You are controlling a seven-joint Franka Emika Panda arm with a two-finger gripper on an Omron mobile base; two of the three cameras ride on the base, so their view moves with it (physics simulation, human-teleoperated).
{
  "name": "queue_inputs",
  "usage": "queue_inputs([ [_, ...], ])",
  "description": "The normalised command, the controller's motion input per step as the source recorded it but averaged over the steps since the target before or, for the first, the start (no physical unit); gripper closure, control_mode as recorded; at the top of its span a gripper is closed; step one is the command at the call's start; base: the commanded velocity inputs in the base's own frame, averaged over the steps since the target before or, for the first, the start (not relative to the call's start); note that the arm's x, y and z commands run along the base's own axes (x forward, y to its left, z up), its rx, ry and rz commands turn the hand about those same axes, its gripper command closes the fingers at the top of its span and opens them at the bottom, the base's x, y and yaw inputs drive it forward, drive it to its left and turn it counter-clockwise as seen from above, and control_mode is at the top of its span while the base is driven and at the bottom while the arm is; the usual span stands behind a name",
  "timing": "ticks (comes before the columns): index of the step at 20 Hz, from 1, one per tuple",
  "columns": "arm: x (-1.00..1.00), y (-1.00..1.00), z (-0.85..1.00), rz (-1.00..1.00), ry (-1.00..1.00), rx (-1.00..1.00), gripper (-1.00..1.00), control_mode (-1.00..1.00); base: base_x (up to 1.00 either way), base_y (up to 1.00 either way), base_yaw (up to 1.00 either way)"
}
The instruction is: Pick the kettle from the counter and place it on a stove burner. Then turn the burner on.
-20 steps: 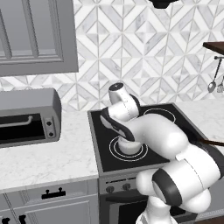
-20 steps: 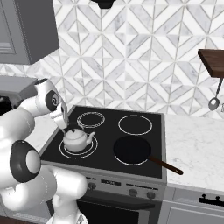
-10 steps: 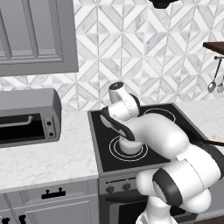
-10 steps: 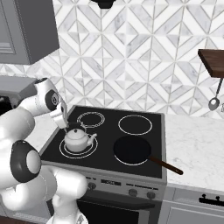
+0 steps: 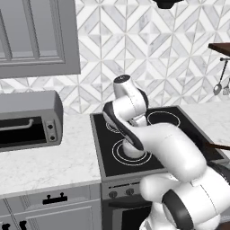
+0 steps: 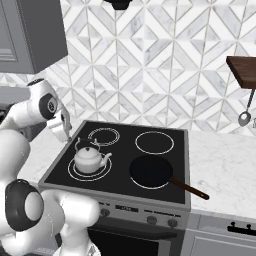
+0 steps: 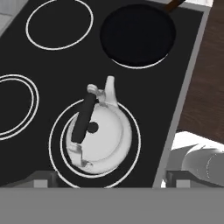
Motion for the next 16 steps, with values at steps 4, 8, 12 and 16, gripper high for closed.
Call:
queue_inputs([
  [4,-1.00,0.05,0.00,0.09,-0.03,0.00,-1.00,-1.00,0.00,0.00,0.00],
  [8,-0.79,0.16,0.00,0.12,0.00,-0.01,-1.00,-1.00,0.00,0.00,0.00],
  [12,-0.73,0.29,-0.09,0.16,0.00,-0.11,-1.00,-1.00,0.00,0.00,0.00],
  [16,-1.00,0.92,-0.72,0.36,0.00,-0.43,-1.00,-1.00,0.00,0.00,0.00],
])
